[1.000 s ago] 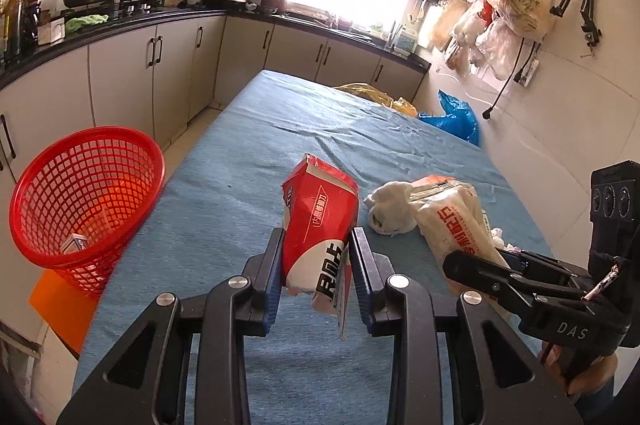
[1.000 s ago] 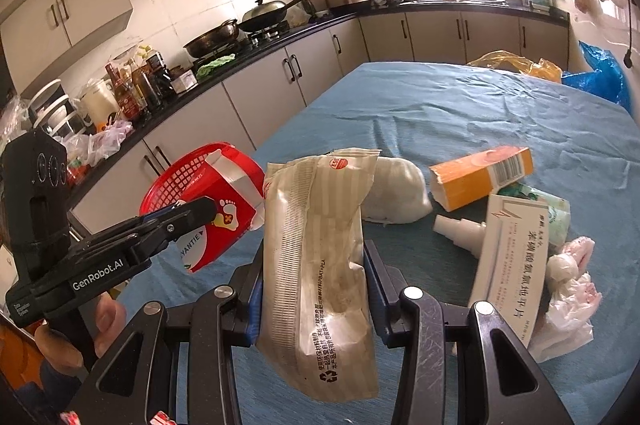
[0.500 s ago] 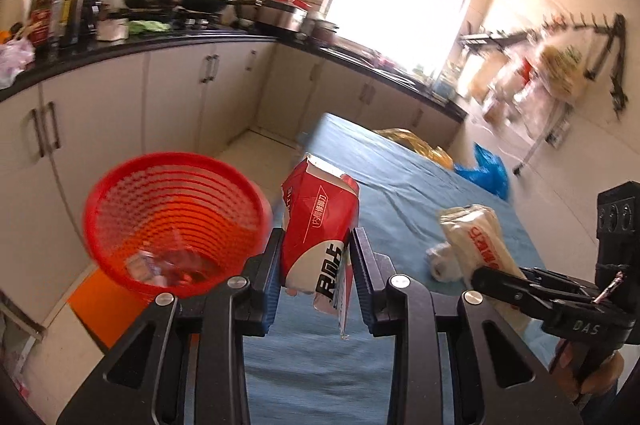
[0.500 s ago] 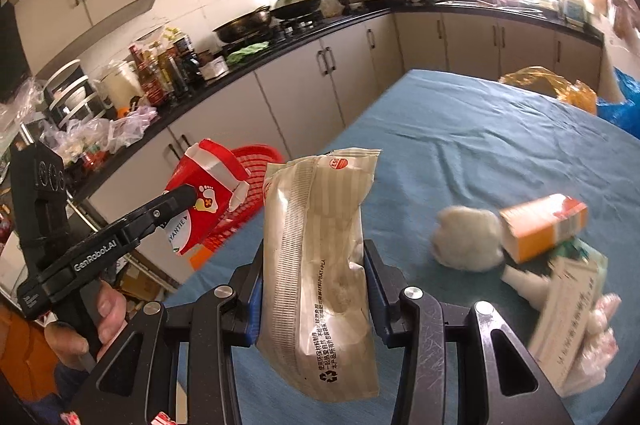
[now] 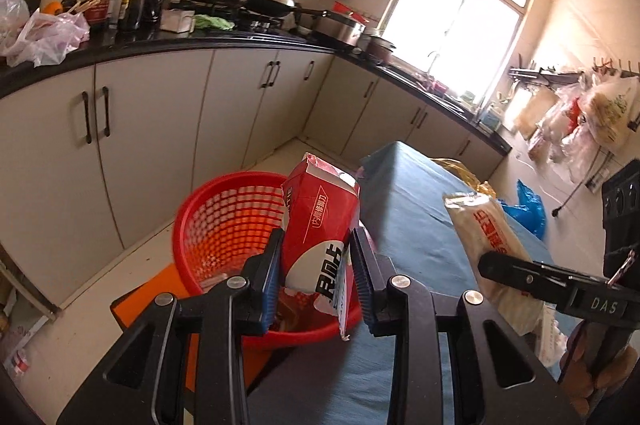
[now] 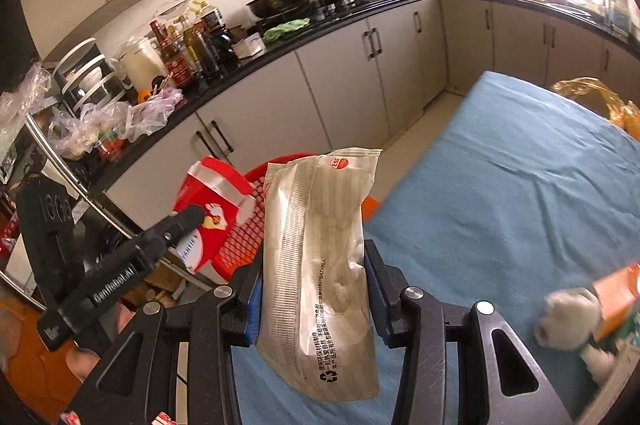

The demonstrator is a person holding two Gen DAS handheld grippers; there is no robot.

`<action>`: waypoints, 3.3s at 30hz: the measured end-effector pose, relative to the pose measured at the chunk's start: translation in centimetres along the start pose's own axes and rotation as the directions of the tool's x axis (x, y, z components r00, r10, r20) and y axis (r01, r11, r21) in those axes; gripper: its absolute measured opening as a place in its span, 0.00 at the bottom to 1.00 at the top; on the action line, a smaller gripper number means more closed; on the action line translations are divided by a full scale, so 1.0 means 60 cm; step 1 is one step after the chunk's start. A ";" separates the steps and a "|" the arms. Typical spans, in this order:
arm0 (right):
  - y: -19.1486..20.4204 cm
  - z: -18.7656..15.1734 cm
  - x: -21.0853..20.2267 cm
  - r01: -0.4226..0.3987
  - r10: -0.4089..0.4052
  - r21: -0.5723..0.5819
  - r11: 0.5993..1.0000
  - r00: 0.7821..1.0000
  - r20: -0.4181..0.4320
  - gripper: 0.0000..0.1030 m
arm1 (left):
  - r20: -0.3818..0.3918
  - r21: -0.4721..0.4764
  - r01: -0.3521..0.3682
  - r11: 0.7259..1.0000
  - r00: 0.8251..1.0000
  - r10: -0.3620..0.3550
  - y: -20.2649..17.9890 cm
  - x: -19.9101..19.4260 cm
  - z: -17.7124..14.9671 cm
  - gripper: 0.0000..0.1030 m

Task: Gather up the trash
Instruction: 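Carry the paper bag and red tissue pack to the red basket and release both, then move both open grippers back over the remaining trash on the table, then grasp the white medicine box with the right gripper while the left gripper grasps the white cloth ball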

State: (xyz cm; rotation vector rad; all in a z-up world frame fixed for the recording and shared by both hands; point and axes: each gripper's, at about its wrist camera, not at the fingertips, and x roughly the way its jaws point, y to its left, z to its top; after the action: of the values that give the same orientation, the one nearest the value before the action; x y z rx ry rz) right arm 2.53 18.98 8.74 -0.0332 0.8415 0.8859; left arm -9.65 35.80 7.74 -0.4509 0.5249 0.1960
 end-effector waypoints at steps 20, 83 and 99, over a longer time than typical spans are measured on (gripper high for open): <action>0.013 0.052 0.069 0.014 -0.014 -0.005 1.000 0.999 0.037 0.66 | -0.008 -0.043 -0.047 0.998 0.999 0.046 0.059 0.030 0.009 0.53; -0.338 -0.310 -0.281 0.298 -0.371 0.400 0.867 0.921 0.119 0.54 | -0.326 0.322 0.267 0.908 0.932 -0.159 -0.399 0.097 -0.165 0.81; -0.324 -0.316 -0.314 0.238 -0.352 0.421 0.875 0.910 0.217 0.55 | -0.432 0.350 0.224 0.909 0.900 -0.055 -0.481 0.263 -0.188 0.49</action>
State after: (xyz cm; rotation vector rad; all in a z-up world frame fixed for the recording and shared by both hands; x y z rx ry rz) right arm -2.45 -13.06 2.26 0.3003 0.6988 0.4058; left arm 7.27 6.11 1.30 -0.1298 0.9257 -0.1557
